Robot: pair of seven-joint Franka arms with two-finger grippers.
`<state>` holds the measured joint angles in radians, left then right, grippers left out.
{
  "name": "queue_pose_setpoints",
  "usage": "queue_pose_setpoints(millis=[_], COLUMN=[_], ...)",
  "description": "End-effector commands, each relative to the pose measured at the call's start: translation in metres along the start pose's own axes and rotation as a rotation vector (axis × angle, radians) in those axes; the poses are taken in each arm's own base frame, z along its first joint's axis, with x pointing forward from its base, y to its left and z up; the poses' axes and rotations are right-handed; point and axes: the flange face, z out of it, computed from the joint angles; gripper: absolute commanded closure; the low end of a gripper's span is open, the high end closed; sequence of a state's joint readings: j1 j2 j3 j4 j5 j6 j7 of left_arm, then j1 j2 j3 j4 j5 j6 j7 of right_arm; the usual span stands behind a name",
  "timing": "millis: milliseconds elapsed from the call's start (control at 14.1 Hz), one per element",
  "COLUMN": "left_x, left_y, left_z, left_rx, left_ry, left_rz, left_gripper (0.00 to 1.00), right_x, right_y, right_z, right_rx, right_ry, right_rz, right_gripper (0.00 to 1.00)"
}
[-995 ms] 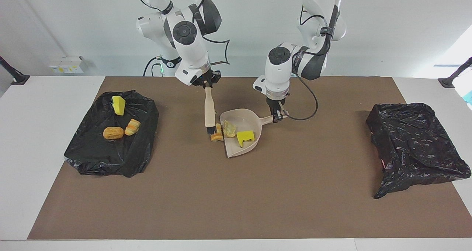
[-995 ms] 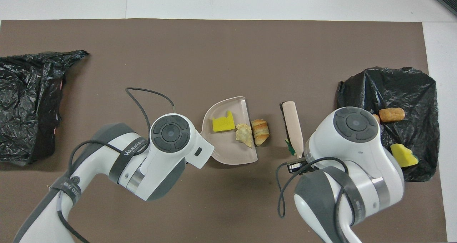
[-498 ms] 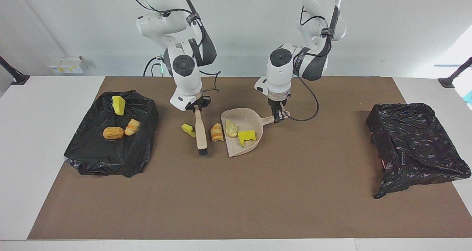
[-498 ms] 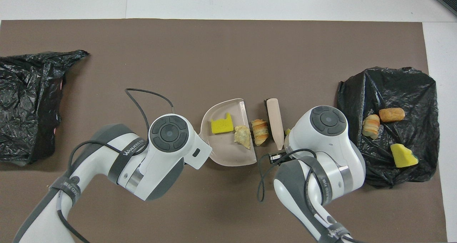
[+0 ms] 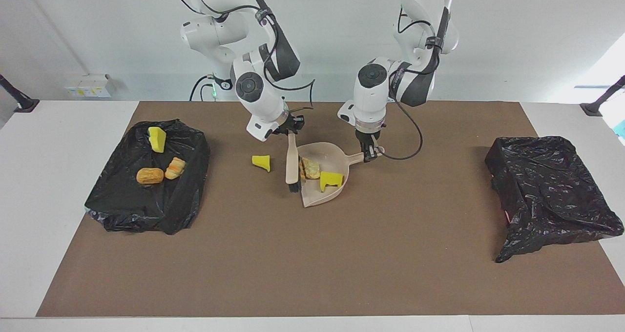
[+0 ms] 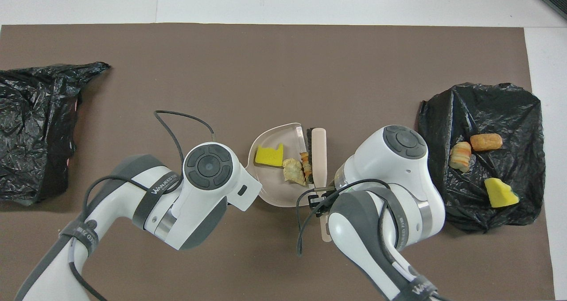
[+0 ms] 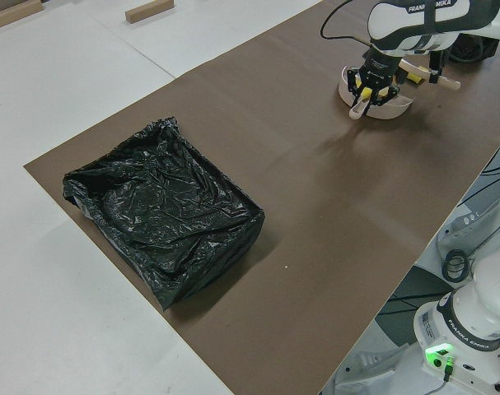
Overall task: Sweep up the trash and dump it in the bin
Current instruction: 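Sweep the sponge and bread pieces into the dustpan with the right gripper, then sweep the remaining pieces into the dustpan with the right gripper's brush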
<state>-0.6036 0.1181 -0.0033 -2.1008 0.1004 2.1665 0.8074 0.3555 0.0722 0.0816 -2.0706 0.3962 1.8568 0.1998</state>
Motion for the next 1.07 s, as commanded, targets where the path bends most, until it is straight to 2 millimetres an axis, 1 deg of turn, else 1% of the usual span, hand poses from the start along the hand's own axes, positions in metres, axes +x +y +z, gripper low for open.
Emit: queue_pose_setpoints(millis=[0,71,142,213,284,355,498,569,711,782,853,995], left_x=[-0.009,-0.009,-0.010,-0.011,-0.010,-0.010,-0.009,-0.008,-0.007,-0.002,0.000,0.000], left_y=[0.009,0.009,0.007,0.007,0.008,0.009,0.013,0.016,0.019,0.025,0.029,0.030], left_z=[0.001,0.001,0.001,0.002,0.002,0.001,0.001,-0.001,-0.003,-0.003,-0.005,-0.006], left_rx=[0.002,0.002,0.002,0.001,-0.002,-0.004,-0.019,-0.023,-0.028,-0.031,-0.034,-0.037], left_ry=[0.002,0.002,0.002,0.001,-0.002,-0.004,-0.022,-0.028,-0.033,-0.037,-0.040,-0.044], left_rz=[0.018,0.022,0.044,0.084,0.104,0.106,0.115,0.120,0.122,0.133,0.138,0.122], left_gripper=[1.00,1.00,1.00,1.00,1.00,1.00,1.00,1.00,1.00,1.00,1.00,1.00], right_x=[-0.018,-0.032,-0.049,-0.067,-0.081,-0.091,-0.098,-0.100,-0.096,-0.095,-0.092,-0.081], right_y=[0.018,0.032,0.046,0.057,0.070,0.082,0.099,0.105,0.110,0.112,0.113,0.106], right_z=[-0.062,-0.068,-0.058,-0.043,-0.028,-0.017,0.004,0.020,0.031,0.036,0.045,0.051], right_rx=[-0.001,-0.075,-0.194,-0.261,-0.284,-0.292,-0.342,-0.351,-0.344,-0.344,-0.349,-0.321], right_ry=[-0.032,-0.035,-0.040,-0.035,-0.017,-0.026,-0.068,-0.083,-0.052,-0.052,-0.060,-0.021], right_rz=[0.029,0.029,0.018,0.015,0.028,0.046,0.077,0.113,0.136,0.145,0.138,0.120], right_gripper=[1.00,1.00,1.00,1.00,1.00,1.00,1.00,1.00,1.00,1.00,1.00,1.00])
